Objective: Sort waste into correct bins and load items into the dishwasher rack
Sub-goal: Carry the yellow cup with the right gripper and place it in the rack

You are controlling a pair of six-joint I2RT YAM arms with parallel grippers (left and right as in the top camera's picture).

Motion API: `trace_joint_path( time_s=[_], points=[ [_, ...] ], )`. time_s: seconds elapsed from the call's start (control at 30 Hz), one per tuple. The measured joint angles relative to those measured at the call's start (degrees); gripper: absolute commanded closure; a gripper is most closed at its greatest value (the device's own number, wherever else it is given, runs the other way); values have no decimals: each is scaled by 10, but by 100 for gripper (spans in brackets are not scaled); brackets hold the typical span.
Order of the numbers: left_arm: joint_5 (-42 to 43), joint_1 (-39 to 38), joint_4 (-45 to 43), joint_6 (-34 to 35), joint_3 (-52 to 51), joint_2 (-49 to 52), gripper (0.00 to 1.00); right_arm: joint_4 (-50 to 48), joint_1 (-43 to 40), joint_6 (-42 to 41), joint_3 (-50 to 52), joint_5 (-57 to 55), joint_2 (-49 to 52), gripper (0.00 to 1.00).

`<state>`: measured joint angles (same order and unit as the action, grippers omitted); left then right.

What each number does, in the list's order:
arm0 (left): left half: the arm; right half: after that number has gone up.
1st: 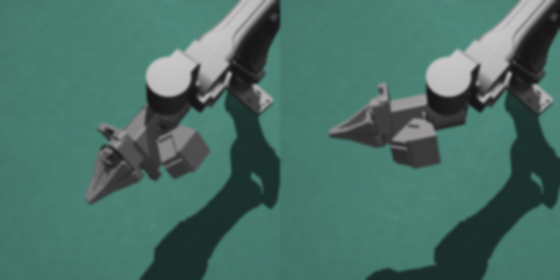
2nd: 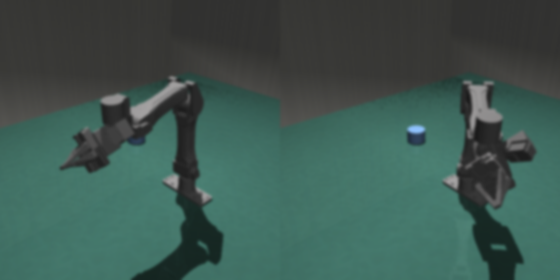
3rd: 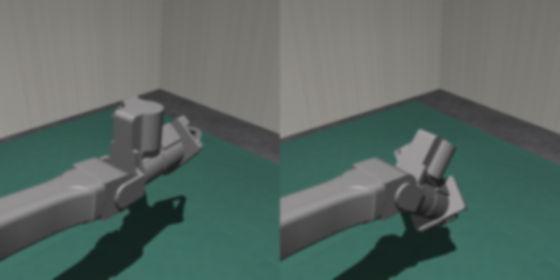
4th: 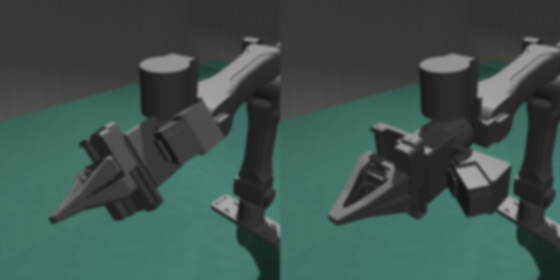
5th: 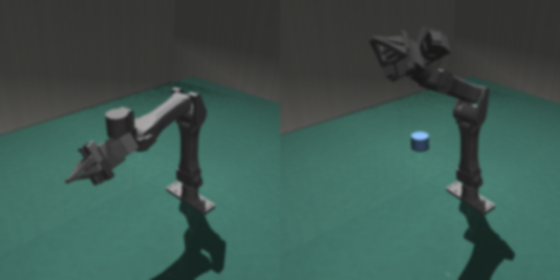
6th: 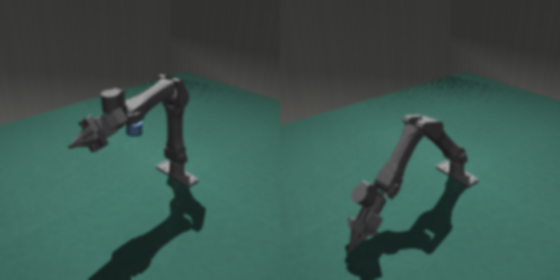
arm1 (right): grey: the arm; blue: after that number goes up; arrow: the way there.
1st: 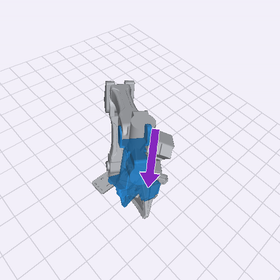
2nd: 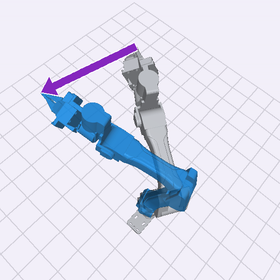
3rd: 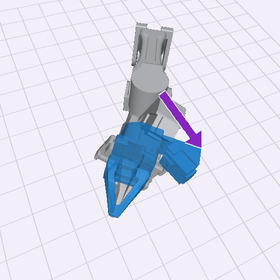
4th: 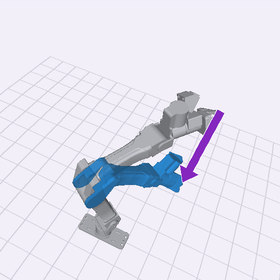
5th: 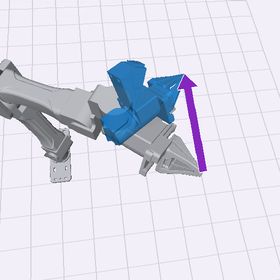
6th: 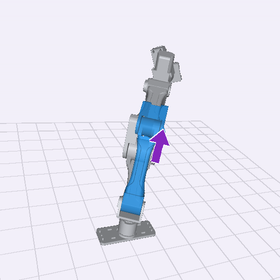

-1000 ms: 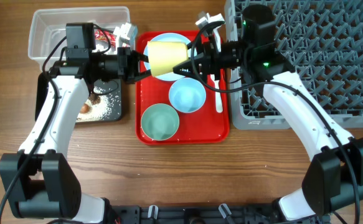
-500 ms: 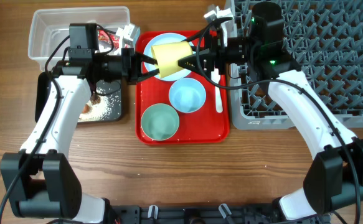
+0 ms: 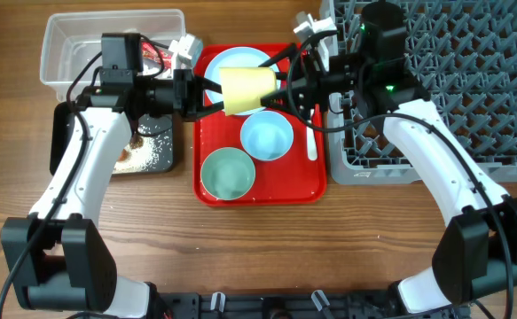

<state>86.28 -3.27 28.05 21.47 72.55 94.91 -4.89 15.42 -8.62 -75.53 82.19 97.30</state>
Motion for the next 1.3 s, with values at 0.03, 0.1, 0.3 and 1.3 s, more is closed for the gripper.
trace_joint_path(
  time_s=[0.03,0.1,0.3,1.3],
  points=[
    [4,0,0,0,0,0,96,-3,0,0,0,7,0,13],
    [7,0,0,0,0,0,96,-3,0,0,0,14,0,19],
    [9,-2,0,-2,0,0,96,-15,7,1,0,18,0,21],
    [-480,-57,101,-8,0,-1,57,411,-178,16,-7,-272,-97,33]
  ],
)
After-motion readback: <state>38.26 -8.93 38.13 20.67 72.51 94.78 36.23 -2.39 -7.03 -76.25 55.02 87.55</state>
